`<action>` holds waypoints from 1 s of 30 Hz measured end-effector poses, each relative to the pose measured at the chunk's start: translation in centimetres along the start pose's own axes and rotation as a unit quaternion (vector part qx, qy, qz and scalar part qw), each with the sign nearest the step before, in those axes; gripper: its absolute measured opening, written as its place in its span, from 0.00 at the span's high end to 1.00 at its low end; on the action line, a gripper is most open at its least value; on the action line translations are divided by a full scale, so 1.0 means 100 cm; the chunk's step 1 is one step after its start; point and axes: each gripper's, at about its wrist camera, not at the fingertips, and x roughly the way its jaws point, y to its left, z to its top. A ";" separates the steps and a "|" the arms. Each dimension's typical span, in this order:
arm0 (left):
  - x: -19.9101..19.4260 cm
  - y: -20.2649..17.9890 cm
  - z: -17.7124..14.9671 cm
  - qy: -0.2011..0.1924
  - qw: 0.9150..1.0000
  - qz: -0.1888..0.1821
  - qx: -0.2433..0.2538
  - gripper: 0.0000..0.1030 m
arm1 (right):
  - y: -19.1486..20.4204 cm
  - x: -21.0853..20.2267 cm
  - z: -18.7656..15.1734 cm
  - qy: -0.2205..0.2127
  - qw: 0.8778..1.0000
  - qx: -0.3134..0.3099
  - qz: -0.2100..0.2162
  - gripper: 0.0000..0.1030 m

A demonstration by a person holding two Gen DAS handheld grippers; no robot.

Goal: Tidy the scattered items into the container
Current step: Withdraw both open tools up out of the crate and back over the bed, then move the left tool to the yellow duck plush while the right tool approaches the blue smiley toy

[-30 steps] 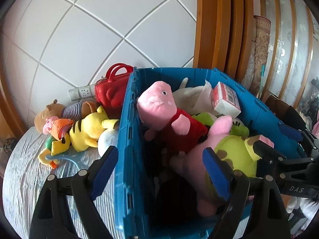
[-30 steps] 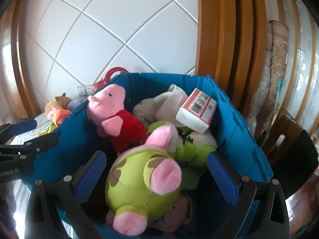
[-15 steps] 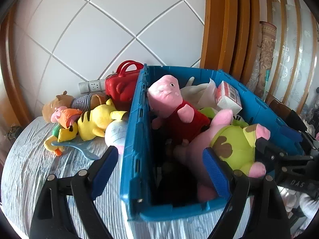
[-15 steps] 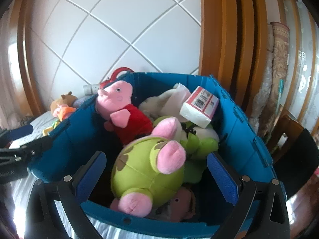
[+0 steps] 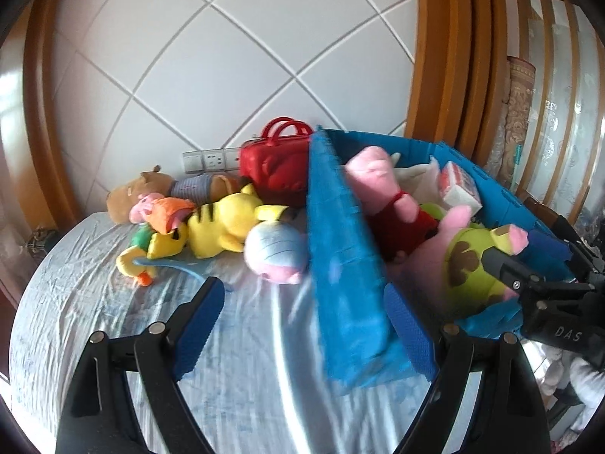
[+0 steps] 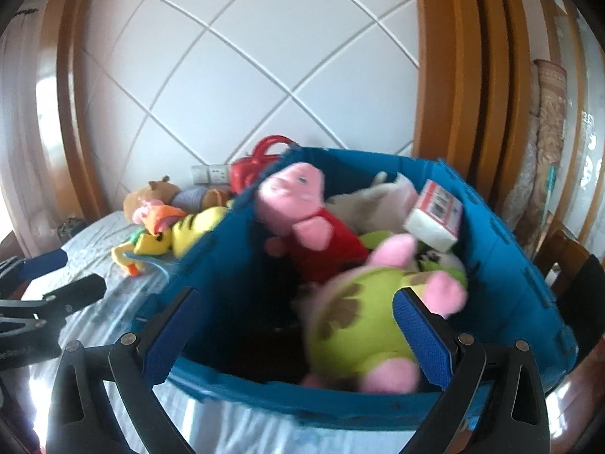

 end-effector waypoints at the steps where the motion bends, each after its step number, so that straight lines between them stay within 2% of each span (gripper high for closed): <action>1: -0.003 0.011 -0.002 0.000 1.000 0.001 -0.002 0.16 | 0.010 -0.001 0.001 -0.004 1.000 0.000 0.001 0.01; 9: -0.026 0.104 -0.027 0.007 1.000 0.024 -0.004 0.16 | 0.112 -0.010 -0.001 -0.022 0.999 -0.013 0.021 0.01; 17: -0.038 0.185 -0.057 0.028 0.999 0.035 -0.005 0.16 | 0.212 -0.007 -0.020 -0.014 0.998 -0.023 0.055 0.01; 23: -0.033 0.223 -0.067 0.040 0.998 0.034 -0.024 0.16 | 0.259 0.013 -0.032 0.015 0.997 -0.044 0.064 0.00; 30: -0.011 0.244 -0.060 0.048 0.997 0.053 -0.037 0.16 | 0.274 0.046 -0.030 0.030 0.995 -0.051 0.083 0.00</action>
